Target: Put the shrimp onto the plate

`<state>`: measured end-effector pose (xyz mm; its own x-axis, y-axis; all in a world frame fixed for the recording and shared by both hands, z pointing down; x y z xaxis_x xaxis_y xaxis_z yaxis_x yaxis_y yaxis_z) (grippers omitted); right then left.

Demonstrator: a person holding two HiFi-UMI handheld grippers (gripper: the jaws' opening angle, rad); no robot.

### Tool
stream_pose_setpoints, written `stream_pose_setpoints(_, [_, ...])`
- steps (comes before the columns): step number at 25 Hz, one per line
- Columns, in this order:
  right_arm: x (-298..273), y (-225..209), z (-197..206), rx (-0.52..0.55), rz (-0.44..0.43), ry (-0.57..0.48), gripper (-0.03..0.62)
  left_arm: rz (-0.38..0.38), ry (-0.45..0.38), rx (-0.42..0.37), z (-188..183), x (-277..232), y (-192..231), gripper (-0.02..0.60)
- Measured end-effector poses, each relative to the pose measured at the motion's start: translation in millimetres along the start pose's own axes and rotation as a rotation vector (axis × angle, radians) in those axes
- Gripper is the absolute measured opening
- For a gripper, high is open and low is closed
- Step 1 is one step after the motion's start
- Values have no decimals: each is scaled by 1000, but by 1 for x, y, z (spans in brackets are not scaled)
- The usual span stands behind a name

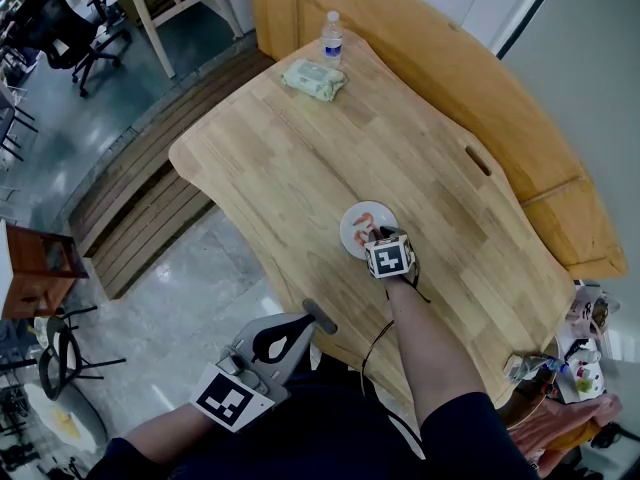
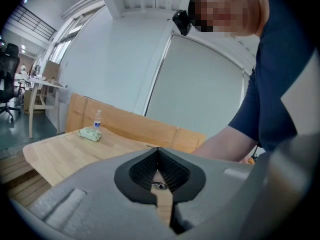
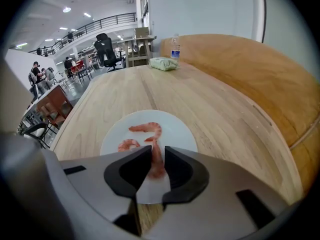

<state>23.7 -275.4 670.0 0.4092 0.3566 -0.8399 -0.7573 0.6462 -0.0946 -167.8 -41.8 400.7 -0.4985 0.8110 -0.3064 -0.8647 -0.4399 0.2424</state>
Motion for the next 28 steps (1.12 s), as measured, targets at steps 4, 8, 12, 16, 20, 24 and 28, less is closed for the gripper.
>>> stream_pose_setpoints(4, [3, -2, 1, -9, -8, -18, 122, -5, 0, 1, -1, 2, -3, 5])
stream_pose_setpoints(8, [8, -1, 4, -23, -46, -69, 150, 0, 0, -7, -1, 4, -8, 5])
stream_pose_setpoints(12, [29, 1, 0, -30, -64, -148, 152, 19, -12, -14, -3, 4, -13, 5])
stream_pose_setpoints(16, [61, 10, 2, -25, -82, -228, 152, 42, -26, -21, -7, 5, -20, 5])
stream_pose_setpoints(20, [91, 18, 15, -36, -81, -280, 152, 76, -57, -55, -17, 1, -27, 5])
stream_pose_setpoints(24, [127, 33, 31, -62, -94, -346, 148, 103, -55, -51, -14, 1, -34, 5])
stream_pose_setpoints(28, [168, 55, 40, -90, -123, -433, 96, 132, -65, -63, -17, 2, -43, 5])
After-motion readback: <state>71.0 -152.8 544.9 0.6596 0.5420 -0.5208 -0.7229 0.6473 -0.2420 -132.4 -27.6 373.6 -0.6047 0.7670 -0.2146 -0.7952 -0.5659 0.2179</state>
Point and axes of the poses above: the fingertips, and each gripper's own axes: x backward along the fingers, y to its left, z out of its underside, the point moved 10 cm from there along x, backward along the fingers, and after that the axes turned 7 degrees about -z, right-handed, at the moved point
